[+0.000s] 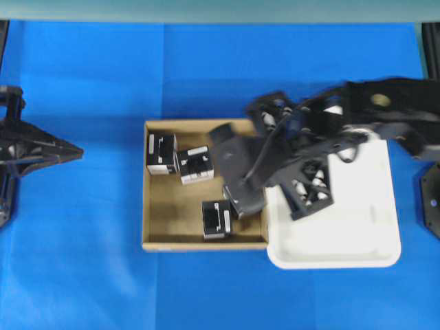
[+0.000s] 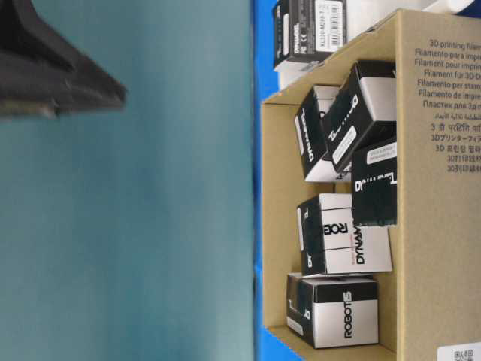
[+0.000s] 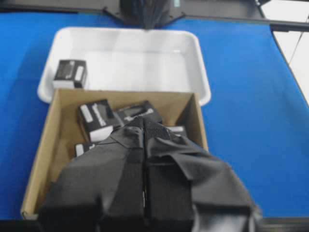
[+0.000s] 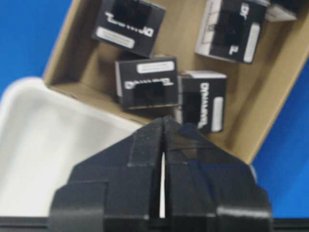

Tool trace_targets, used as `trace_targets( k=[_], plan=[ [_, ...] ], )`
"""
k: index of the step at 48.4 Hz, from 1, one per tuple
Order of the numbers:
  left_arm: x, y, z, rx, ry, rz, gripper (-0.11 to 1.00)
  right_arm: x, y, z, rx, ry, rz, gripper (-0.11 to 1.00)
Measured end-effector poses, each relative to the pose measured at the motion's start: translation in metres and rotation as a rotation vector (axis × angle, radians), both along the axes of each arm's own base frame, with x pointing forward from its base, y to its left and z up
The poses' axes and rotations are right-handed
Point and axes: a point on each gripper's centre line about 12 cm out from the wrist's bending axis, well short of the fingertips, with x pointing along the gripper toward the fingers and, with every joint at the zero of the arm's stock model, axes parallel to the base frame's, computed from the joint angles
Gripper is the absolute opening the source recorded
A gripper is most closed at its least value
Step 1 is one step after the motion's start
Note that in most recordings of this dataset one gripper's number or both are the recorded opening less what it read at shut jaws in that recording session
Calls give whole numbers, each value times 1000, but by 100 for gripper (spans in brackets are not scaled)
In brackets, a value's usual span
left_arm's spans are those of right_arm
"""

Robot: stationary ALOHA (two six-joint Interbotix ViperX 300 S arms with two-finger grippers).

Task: Pick a box that is randomly placed inside the cardboard box.
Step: 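Lower the open right gripper onto a black-and-white box in the cardboard box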

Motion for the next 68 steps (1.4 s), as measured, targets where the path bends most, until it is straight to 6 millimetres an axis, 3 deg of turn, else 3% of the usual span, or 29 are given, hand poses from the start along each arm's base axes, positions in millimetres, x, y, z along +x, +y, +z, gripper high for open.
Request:
trace_targets(
  k=[10,19,26,46,68],
  plan=[
    [-1,0,2,-27,-8,5,-7,21,4,-35,-45,78,153,1],
    [-4,1,5,-82,-21,19,-7,29,11,-56,-93,91,334,2],
    [-7,1,9,-103,-35,21,-7,34,13,-66,-101,95,363,2],
    [-8,1,11,-106,-42,23,-7,54,17,-61,-3,78,82,3],
    [-9,1,6,-106,-5,22,-7,58,20,-82,72,128,-156,7]
  ],
)
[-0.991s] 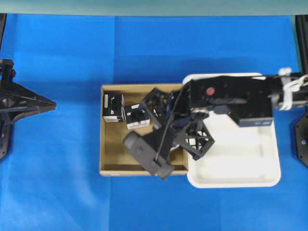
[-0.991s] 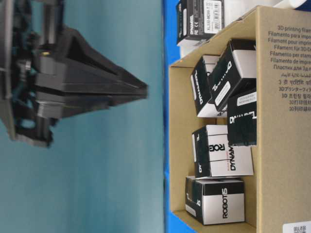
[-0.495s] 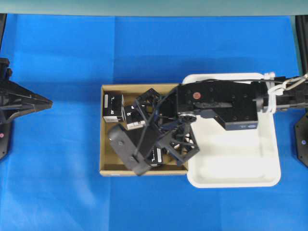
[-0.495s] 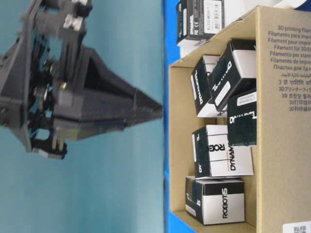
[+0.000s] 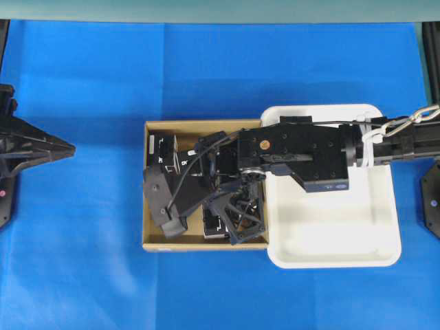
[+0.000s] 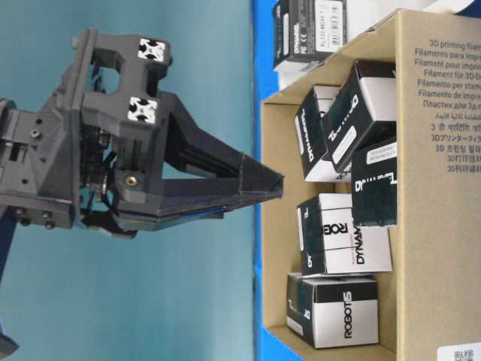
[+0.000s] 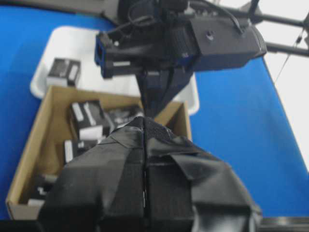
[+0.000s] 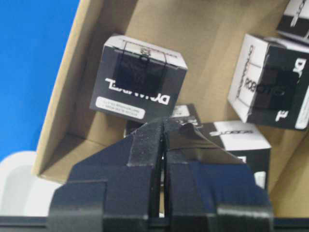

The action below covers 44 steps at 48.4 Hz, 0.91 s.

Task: Pick a box that is randomly placed inside the cardboard box.
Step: 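Lower the open right gripper onto a black-and-white box in the cardboard box, then close the right gripper around the box's sides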

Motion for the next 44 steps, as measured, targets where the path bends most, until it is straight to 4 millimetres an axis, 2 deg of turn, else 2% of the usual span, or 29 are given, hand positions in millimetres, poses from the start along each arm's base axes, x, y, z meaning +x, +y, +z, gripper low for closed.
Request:
trace_targets(
  k=[17,24,27,29,33,38,41,44],
  plan=[
    [-3,-3,-4,-20,57,-12,-7,1,11,-7,43,-1,-150,15],
    [-5,-4,-9,-19,104,-19,-7,3,11,-6,62,-13,-219,24],
    [-6,-5,-10,-18,118,-20,-7,4,11,-7,70,-20,-241,32],
    [-6,-4,-11,-18,120,-19,-7,4,11,-6,74,-24,-253,40],
    [-7,-4,-9,-16,114,-19,-7,7,11,-6,88,-43,-291,66],
    [-10,-4,-6,-16,97,-19,-7,10,10,-10,98,-65,-323,91],
    [-11,-4,-3,-16,84,-19,-7,9,10,-16,87,-70,-322,99],
    [-12,-4,0,-18,75,-19,-7,9,8,-22,77,-69,-327,100]
  ],
)
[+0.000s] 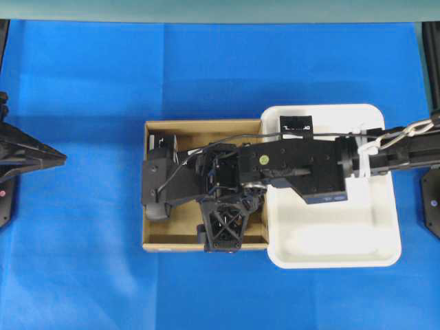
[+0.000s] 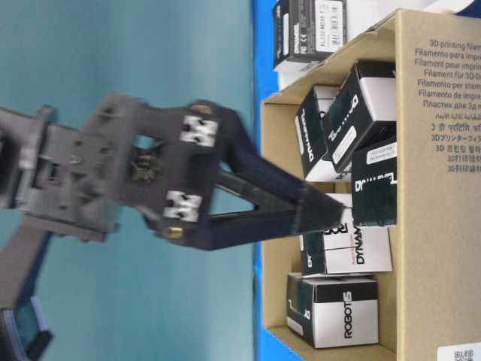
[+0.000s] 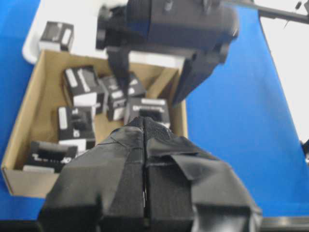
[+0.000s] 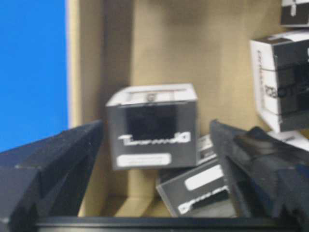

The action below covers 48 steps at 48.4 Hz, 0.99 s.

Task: Pick a box that is randomly placed inside the cardboard box.
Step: 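Close the right gripper around the box's sides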

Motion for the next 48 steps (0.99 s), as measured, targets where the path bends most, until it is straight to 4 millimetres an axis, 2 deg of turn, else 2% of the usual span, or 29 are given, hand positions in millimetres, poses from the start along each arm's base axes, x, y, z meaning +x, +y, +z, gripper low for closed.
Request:
trace_targets(
  k=[10,48],
  plan=[
    [-1,0,3,0,-11,0,-7,-5,-1,-14,11,42,-58,100],
    [-3,0,4,-6,-18,0,-7,-5,8,-27,0,60,-7,100]
  ],
)
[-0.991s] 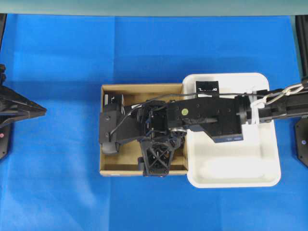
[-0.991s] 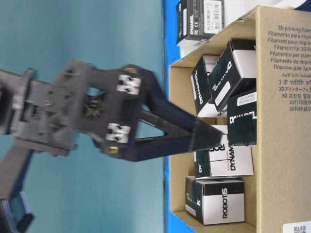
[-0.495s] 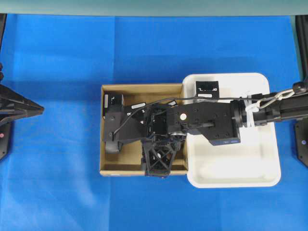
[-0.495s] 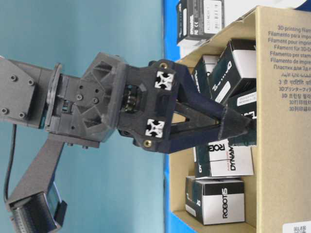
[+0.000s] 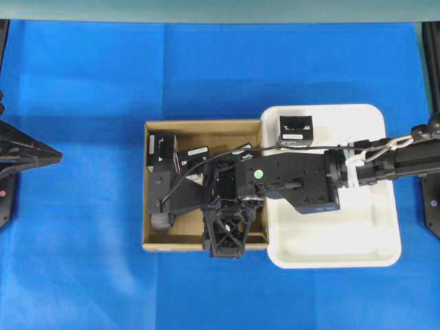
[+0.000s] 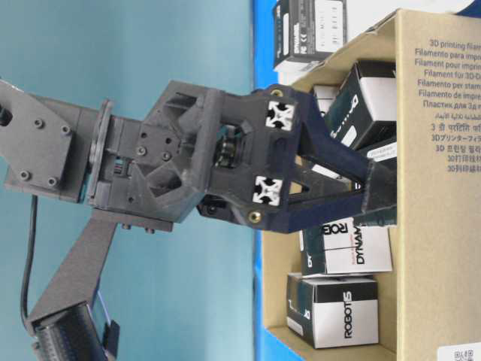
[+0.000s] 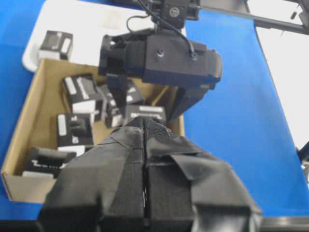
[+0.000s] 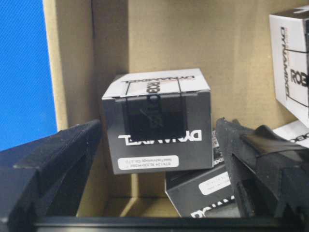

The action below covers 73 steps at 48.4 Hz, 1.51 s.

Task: Pick a box that is randomly placed inside the cardboard box.
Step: 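Close the right gripper around the box's sides, then lift the held box and carry it right over the white tray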

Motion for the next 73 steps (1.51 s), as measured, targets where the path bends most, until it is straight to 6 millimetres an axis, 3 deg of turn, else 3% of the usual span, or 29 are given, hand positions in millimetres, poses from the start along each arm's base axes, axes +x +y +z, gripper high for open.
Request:
trace_targets(
  k=[31,59,73],
  plan=[
    [2,0,3,-2,-29,0,-7,1,3,-1,-25,-2,82,100],
    [3,0,2,-3,-23,2,-7,-3,-2,-31,-30,6,84,100],
    [3,0,3,-3,-24,0,-7,2,-3,-28,-27,-5,65,96]
  ],
)
